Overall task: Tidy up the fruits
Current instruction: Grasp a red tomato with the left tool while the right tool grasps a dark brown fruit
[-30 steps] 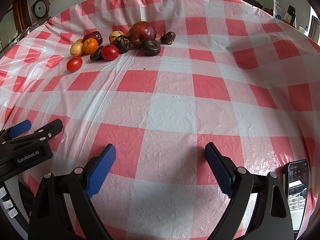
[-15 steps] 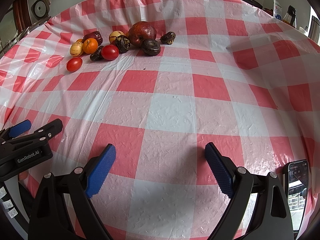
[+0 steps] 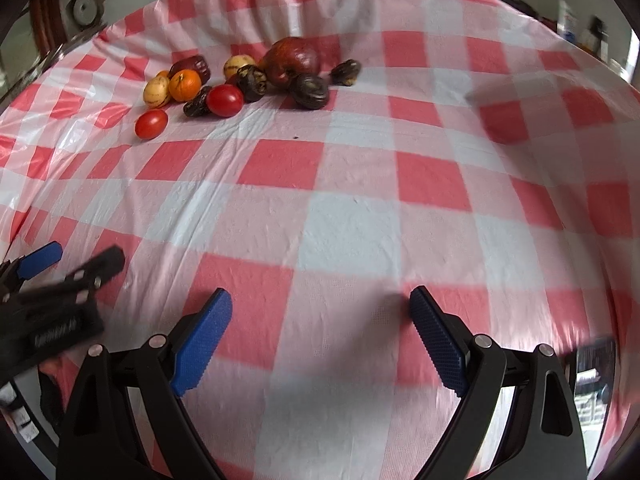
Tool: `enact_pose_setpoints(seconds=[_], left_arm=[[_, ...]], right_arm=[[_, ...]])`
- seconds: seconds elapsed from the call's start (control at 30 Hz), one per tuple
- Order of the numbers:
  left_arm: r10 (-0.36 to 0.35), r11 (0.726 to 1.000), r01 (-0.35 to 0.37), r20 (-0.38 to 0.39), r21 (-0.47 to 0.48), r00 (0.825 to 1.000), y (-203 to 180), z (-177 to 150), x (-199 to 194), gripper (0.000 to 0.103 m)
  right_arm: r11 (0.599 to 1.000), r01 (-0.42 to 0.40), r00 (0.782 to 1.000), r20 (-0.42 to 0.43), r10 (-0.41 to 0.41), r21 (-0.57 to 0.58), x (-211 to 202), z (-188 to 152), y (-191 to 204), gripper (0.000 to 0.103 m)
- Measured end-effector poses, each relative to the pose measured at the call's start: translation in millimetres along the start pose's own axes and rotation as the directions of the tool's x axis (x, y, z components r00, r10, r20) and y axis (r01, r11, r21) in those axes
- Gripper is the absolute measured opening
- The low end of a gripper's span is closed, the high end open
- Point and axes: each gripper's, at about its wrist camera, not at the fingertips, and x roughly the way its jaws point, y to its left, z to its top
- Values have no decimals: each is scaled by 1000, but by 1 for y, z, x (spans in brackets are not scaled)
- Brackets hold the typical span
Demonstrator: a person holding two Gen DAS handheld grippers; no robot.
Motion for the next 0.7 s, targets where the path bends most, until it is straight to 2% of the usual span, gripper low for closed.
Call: enact_pose_setpoints(seconds=[0.1, 0.13, 0.27, 0.43, 0.5, 0.6, 0.67, 0.7], left_arm=[[-51, 996, 55, -55, 67, 997, 6, 19, 10, 102], [-52, 996, 56, -49, 70, 997, 3, 13, 8, 102], [-70, 995, 73, -47, 67, 996, 12, 34, 22, 102], [-90, 992, 94, -41, 87, 995, 19, 75, 49, 102], [-123, 988, 127, -50, 89, 991, 19, 92, 60, 101], [-133, 985, 137, -39, 106, 990, 18, 113, 73, 90], [-108, 985, 111, -26, 135, 994, 15, 123, 79, 81], [-99, 984, 101, -19, 146, 995, 14, 126, 81, 75]], right_arm=[[1000, -20, 1000, 14, 20, 15, 10, 22, -7, 87], [999, -23, 999, 31, 22, 29, 16, 33, -12, 87], [995, -68, 998, 21, 66, 80, 47, 74, -23, 87], [994, -104, 994, 39, 102, 44, 75, 124, -18, 85], [994, -102, 995, 22, 101, 33, 90, 138, -15, 80], [994, -105, 994, 29, 105, 11, 100, 154, -14, 74], [995, -102, 994, 38, 102, -10, 103, 160, -12, 64], [995, -100, 994, 46, 101, -25, 104, 160, -10, 54]])
